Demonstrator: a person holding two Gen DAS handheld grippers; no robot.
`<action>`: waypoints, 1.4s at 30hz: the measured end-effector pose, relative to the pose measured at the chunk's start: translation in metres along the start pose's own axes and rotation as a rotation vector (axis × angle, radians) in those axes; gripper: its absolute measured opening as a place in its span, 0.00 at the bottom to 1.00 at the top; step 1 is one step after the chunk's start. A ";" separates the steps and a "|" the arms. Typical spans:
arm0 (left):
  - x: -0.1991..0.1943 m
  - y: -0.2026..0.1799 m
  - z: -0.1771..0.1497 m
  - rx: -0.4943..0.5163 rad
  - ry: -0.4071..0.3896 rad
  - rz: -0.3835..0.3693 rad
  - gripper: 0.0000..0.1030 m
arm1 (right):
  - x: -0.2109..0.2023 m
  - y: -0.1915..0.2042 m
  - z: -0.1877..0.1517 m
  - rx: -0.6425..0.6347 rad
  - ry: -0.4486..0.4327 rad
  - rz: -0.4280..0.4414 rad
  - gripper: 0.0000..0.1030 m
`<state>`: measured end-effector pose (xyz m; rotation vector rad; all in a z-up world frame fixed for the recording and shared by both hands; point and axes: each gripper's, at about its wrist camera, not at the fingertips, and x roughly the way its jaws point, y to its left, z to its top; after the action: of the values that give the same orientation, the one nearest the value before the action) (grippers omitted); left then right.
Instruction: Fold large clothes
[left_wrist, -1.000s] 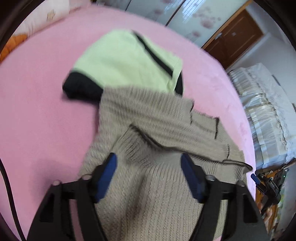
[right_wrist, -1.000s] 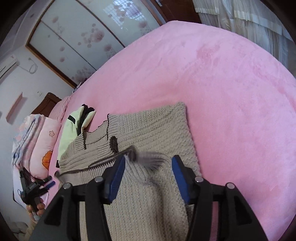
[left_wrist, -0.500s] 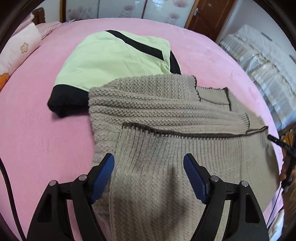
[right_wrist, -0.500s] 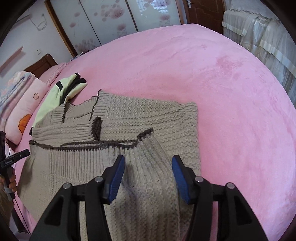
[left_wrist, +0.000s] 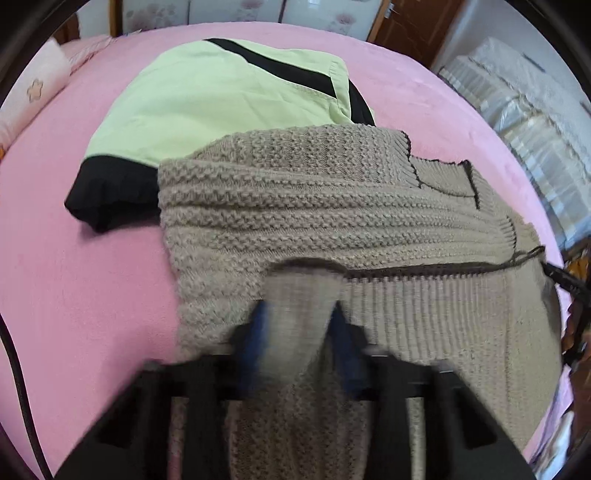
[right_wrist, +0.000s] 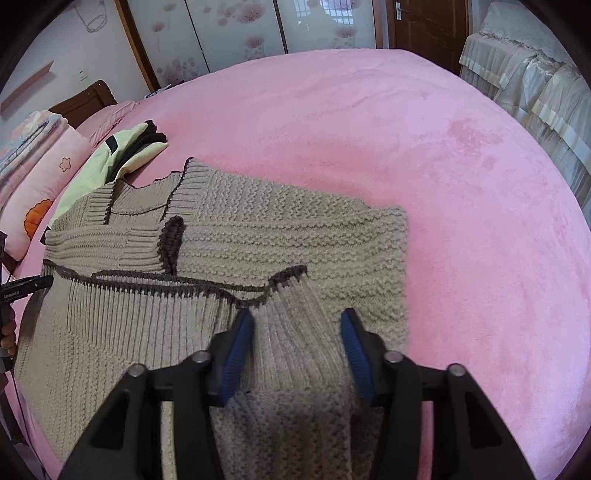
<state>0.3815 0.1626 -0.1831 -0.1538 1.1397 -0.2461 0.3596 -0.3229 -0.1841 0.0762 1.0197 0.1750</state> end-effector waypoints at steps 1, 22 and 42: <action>-0.002 -0.002 -0.002 -0.003 -0.013 0.017 0.18 | -0.001 0.001 -0.001 -0.008 -0.002 -0.015 0.19; -0.088 -0.058 0.054 -0.007 -0.365 0.356 0.13 | -0.090 0.022 0.048 0.047 -0.351 -0.208 0.07; 0.020 -0.048 0.097 -0.004 -0.273 0.518 0.45 | 0.025 -0.009 0.084 0.138 -0.123 -0.372 0.37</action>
<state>0.4721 0.1102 -0.1488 0.1048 0.8724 0.2326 0.4449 -0.3259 -0.1622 0.0209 0.9049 -0.2366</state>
